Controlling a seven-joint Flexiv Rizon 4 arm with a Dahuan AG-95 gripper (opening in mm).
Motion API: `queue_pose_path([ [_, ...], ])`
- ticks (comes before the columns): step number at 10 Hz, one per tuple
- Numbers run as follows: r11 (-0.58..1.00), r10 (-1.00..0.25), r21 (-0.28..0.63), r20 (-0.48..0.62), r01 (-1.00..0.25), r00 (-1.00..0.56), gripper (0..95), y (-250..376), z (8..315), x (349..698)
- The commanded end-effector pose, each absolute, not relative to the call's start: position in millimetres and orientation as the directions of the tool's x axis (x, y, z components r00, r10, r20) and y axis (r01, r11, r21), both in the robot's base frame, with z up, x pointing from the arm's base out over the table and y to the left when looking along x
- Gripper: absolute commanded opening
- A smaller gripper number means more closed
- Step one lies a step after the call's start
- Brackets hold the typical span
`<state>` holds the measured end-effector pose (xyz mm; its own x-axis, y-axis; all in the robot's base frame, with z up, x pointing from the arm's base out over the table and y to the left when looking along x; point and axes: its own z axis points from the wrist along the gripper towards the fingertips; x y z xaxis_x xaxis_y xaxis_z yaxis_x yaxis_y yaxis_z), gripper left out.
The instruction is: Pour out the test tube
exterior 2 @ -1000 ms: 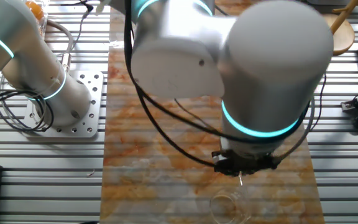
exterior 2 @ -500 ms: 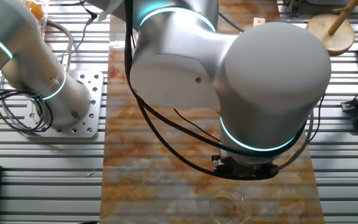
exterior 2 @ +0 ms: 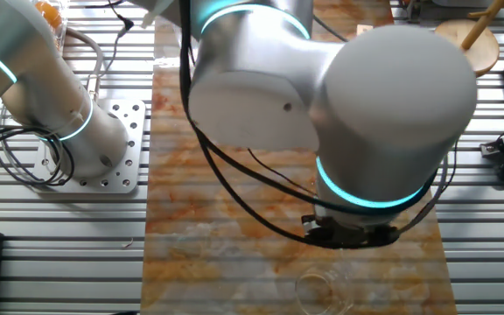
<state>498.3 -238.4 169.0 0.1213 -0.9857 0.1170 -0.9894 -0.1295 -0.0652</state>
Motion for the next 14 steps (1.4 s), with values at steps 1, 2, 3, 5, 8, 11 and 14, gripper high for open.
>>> queue_pose_path([
  [1, -0.119, -0.985, -0.052, 0.129, -0.992, 0.111, 0.0, -238.5, 169.8, 499.2],
  [2, -0.107, -0.986, -0.048, 0.135, -0.993, 0.1, 0.0, -238.5, 169.8, 499.2],
  [3, -0.09, -0.986, -0.042, 0.145, -0.995, 0.083, 0.0, -238.5, 169.8, 499.2],
  [5, -0.039, -0.989, -0.044, 0.142, -0.998, 0.032, 0.0, -238.5, 169.8, 499.2],
  [8, -0.027, -0.991, -0.063, 0.13, -0.998, 0.019, 0.0, -238.5, 169.8, 499.2],
  [11, -0.037, -0.996, -0.071, 0.085, -0.997, 0.031, 0.0, -238.8, 172.1, 499.5],
  [14, -0.051, -0.996, -0.082, 0.074, -0.995, 0.045, 0.0, -242.2, 173.9, 499.9],
])
